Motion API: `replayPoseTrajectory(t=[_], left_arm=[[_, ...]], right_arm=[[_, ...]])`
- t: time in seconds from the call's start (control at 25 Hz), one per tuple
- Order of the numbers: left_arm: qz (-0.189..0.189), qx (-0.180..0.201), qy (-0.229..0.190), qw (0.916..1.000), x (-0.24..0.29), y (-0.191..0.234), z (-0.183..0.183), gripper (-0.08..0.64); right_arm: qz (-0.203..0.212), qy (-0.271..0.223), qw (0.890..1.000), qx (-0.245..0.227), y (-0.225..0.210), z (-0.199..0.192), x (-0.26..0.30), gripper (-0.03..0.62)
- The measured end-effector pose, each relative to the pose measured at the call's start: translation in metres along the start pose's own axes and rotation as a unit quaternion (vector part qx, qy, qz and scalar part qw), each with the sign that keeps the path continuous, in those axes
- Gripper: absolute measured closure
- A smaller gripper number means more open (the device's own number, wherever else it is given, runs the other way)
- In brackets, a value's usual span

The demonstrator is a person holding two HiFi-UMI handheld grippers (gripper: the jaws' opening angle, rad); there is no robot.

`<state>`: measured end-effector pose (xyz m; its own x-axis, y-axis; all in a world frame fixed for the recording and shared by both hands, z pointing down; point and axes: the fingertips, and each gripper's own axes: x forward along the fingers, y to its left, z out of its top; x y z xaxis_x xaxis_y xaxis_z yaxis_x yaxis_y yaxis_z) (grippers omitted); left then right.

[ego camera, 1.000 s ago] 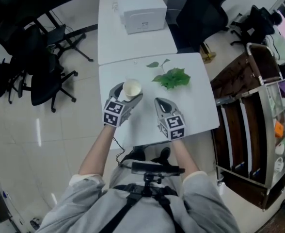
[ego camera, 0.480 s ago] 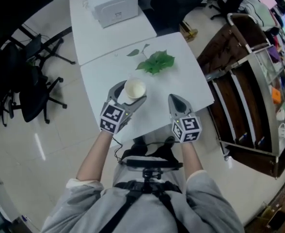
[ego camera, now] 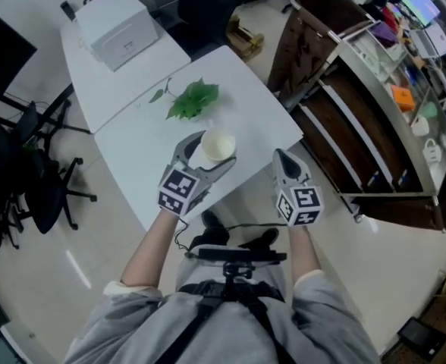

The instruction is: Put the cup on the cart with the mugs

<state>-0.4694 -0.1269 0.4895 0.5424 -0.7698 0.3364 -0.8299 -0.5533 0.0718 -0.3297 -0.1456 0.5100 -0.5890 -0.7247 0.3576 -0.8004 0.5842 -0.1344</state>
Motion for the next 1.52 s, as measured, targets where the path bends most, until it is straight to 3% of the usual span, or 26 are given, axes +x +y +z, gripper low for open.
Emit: replayPoseTrajectory(t=[0.52,0.88,1.2,1.52], left_arm=[[-0.108,0.026,0.014,0.9938,0.125,-0.183,0.036,0.152],[-0.181,0.06,0.003,0.9817,0.198,-0.32,0.072,0.152],[-0.266,0.098,0.007,0.9588,0.242,-0.445,0.108,0.152],[-0.365,0.141,0.006,0.92,0.268,-0.536,0.157,0.152]], right_arm=[[-0.098,-0.027,0.994,0.038,-0.171,-0.024,-0.15,0.586],[-0.15,-0.046,0.987,0.045,-0.263,-0.029,-0.256,0.586],[-0.206,-0.071,0.974,0.063,-0.322,-0.021,-0.363,0.586],[-0.254,-0.095,0.96,0.069,-0.365,0.005,-0.431,0.586]])
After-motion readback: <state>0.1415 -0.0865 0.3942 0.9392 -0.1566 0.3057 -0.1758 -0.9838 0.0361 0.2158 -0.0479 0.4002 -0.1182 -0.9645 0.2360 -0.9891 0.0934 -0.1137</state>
